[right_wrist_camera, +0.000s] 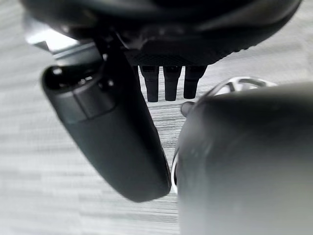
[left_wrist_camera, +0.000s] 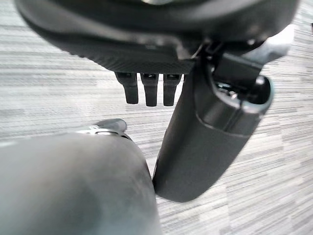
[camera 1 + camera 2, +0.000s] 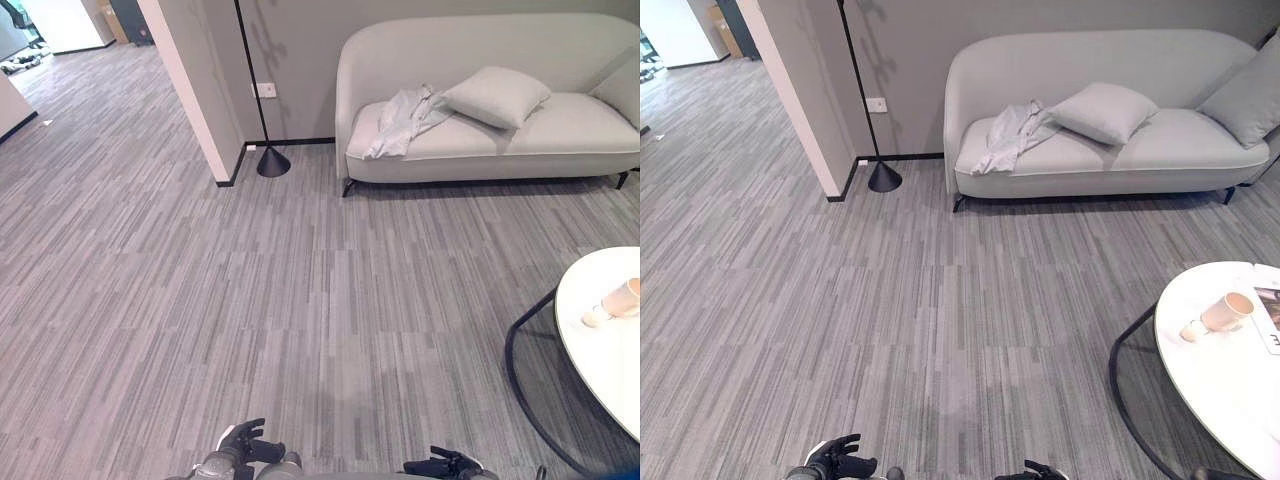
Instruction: Hang the clothes on the sofa on the clothes rack.
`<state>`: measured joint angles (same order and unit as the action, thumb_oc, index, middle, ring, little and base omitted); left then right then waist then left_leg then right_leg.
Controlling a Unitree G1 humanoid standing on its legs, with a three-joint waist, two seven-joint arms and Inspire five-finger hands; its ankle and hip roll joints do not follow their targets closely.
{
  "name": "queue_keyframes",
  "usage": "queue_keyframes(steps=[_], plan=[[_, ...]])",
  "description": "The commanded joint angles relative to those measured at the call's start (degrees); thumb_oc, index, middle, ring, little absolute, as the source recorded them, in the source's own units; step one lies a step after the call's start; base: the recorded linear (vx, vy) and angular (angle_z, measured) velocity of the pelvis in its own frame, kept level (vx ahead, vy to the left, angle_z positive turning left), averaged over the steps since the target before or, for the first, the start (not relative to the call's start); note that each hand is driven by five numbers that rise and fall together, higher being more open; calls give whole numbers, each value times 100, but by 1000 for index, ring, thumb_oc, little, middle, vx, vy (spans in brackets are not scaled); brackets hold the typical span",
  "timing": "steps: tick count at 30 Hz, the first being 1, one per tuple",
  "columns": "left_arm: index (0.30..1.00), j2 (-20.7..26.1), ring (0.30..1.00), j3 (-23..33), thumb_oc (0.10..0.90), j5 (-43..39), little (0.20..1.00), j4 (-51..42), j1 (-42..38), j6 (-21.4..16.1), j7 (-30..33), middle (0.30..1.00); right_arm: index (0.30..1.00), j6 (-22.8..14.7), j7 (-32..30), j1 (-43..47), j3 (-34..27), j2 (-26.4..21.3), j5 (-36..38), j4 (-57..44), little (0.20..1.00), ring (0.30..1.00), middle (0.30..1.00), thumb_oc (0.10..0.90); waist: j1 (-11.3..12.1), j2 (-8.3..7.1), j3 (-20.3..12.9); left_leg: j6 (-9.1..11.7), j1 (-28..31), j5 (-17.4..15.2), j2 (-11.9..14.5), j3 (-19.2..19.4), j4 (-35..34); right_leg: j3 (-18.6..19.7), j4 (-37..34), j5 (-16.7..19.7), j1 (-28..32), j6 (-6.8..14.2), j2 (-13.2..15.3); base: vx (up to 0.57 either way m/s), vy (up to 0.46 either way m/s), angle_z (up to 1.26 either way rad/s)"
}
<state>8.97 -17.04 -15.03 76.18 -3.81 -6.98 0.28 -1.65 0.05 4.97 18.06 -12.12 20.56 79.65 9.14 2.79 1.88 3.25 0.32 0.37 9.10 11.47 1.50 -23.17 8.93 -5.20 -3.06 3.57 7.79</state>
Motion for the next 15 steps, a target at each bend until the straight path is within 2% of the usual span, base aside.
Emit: queue_keyframes(steps=[1, 9, 15], plan=[[900, -97, 900, 137, 800, 26, 900, 236, -26, -48, 128, 900, 900, -107, 74, 208, 166, 321, -188, -40, 900, 900, 900, 800, 142, -409, 106, -140, -430, 497, -571, -219, -650, 201, -1112, 409, 1040, 425, 326, -20, -62, -2], [900, -109, 900, 184, 800, 69, 900, 352, 51, 50, 11, 900, 900, 13, 107, -32, 14, 210, -451, 449, 900, 900, 900, 800, 125, -348, 43, -42, -478, 657, -465, -461, -633, 1, -1164, 198, 1269, 248, 80, -23, -85, 9], [900, -181, 900, -25, 800, 638, 900, 551, 283, 140, -280, 900, 900, 22, 177, -176, 171, 206, -806, 388, 900, 900, 900, 800, 71, -284, -13, -22, -473, 682, -458, -541, -622, 58, -1344, 170, 1356, 177, -25, -13, -13, 14]])
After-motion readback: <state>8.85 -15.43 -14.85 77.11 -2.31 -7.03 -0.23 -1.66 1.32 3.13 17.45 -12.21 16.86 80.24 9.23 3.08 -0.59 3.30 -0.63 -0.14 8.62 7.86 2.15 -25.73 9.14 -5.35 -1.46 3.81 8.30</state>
